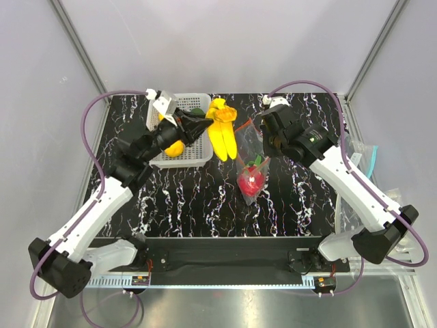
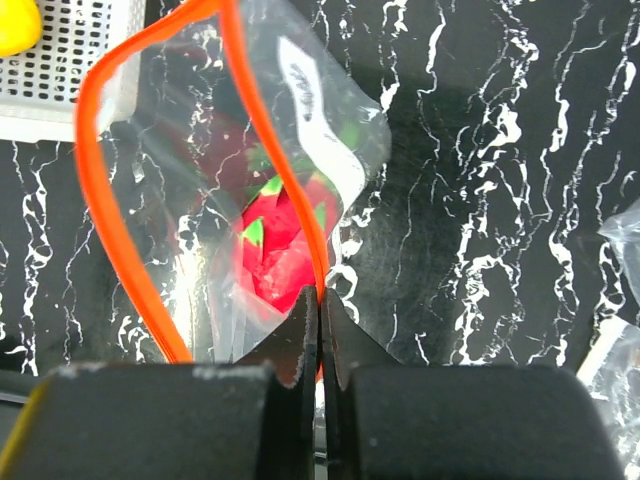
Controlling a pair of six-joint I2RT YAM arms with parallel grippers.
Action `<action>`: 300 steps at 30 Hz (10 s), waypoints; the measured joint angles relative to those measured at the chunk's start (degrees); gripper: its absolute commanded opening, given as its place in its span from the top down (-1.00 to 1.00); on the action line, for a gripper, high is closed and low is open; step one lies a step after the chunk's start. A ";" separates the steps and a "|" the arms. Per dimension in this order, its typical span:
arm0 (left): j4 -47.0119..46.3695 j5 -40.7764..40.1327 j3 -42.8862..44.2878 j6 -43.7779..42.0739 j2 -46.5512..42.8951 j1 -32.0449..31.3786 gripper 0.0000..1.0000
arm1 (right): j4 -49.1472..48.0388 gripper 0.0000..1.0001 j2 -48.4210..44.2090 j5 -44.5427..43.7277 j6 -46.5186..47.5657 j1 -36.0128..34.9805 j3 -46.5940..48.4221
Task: Place the food in the zip-top bag and seal the zipper
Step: Pick up the fake fruit from the bin, then place the fake fruit in the zipper food storage bag, then adjust the fake fruit in the zipper food storage bag.
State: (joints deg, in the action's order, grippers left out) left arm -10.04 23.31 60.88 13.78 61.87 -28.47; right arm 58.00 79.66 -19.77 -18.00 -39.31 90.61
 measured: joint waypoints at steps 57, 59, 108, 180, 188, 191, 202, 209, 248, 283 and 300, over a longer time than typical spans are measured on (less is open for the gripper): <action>-61.22 20.87 -16.46 -19.93 32.98 -7.65 -0.22 | -7.58 1.00 -5.14 11.98 -2.34 7.76 -8.37; -61.18 20.81 -16.46 -19.69 30.93 -7.65 -0.25 | -7.56 1.00 -5.18 12.17 -2.34 7.93 -8.37; 51.06 -9.46 42.27 4.83 36.48 -18.95 -0.41 | -7.87 1.00 -7.23 13.92 -2.84 8.41 -10.08; -20.79 -34.53 -6.14 -30.97 23.67 -30.05 0.63 | -11.96 1.00 -9.01 14.88 -2.80 8.61 -14.03; -25.88 -39.69 -9.79 -34.99 25.55 -34.32 0.46 | -11.96 1.00 -9.38 14.64 -2.80 8.63 -14.40; -26.97 -40.30 -11.02 -34.95 25.55 -35.04 0.35 | -11.93 1.00 -9.64 14.43 -2.80 8.74 -14.58; -18.49 -36.28 -11.28 -29.90 24.13 -35.63 -0.36 | -11.87 1.00 -10.62 14.32 -2.78 9.29 -15.21; -8.74 -30.86 -11.17 -26.99 21.40 -36.11 -0.59 | -12.00 1.00 -10.88 14.32 -2.80 9.64 -15.65; 23.67 -21.07 24.46 -8.09 36.63 -28.50 0.36 | -9.94 1.00 -12.20 12.79 -4.20 11.45 -17.44; 25.38 -24.57 18.97 -2.86 36.54 -27.43 0.74 | -10.40 1.00 -13.77 13.22 -3.85 10.82 -18.21; 28.46 -25.79 14.99 0.90 22.60 -21.55 0.17 | -11.45 1.00 -13.86 13.33 -3.65 10.82 -18.53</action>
State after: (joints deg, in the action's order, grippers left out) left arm 18.41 -2.48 75.88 14.68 84.47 -50.02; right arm 46.54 65.80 -6.44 -21.65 -28.49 72.07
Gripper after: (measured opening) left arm 0.417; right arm 0.011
